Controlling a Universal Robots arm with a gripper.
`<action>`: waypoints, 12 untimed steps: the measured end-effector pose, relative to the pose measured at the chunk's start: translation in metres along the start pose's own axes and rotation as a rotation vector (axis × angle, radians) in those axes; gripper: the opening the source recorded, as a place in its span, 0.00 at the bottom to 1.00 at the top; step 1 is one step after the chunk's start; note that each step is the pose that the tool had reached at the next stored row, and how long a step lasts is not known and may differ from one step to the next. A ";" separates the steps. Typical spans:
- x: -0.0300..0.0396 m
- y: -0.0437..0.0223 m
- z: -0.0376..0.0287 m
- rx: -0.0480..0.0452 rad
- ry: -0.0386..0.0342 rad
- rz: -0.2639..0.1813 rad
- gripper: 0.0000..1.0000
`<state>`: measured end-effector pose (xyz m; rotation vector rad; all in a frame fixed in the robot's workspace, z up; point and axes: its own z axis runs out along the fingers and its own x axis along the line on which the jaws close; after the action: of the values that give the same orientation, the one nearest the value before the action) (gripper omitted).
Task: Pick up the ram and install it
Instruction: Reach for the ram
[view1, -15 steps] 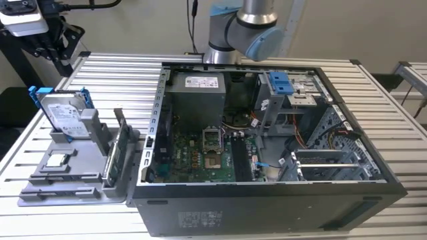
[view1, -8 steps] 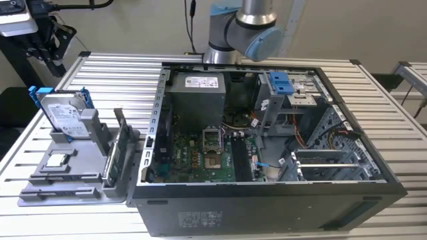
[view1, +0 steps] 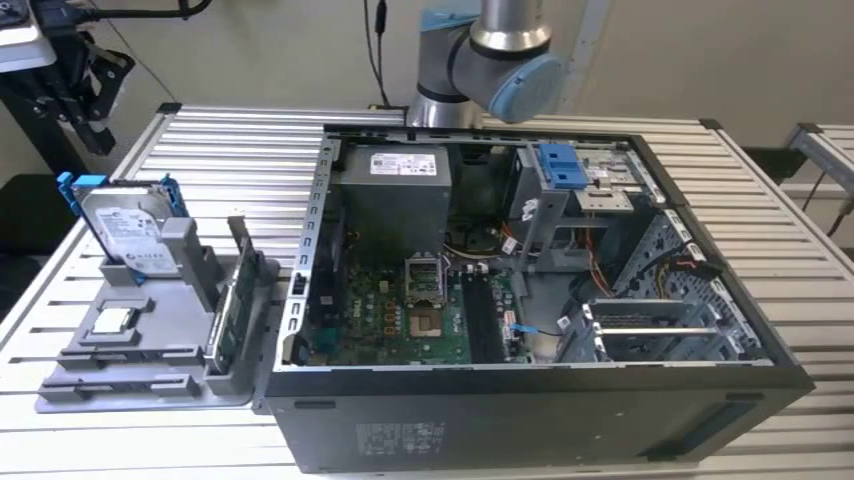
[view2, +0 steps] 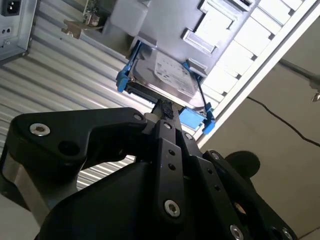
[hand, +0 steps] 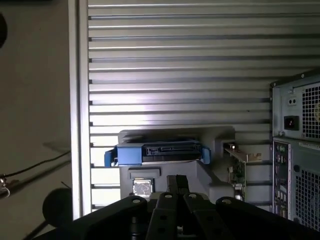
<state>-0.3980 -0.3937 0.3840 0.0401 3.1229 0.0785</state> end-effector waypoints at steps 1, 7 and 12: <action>0.0015 -0.0001 0.0001 -0.0001 0.0003 -0.005 0.11; 0.0049 -0.0002 0.0002 -0.0003 0.0009 -0.018 0.11; 0.0056 -0.0009 0.0003 -0.0003 0.0009 -0.018 0.11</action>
<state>-0.4036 -0.3944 0.3836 0.0118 3.1236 0.0788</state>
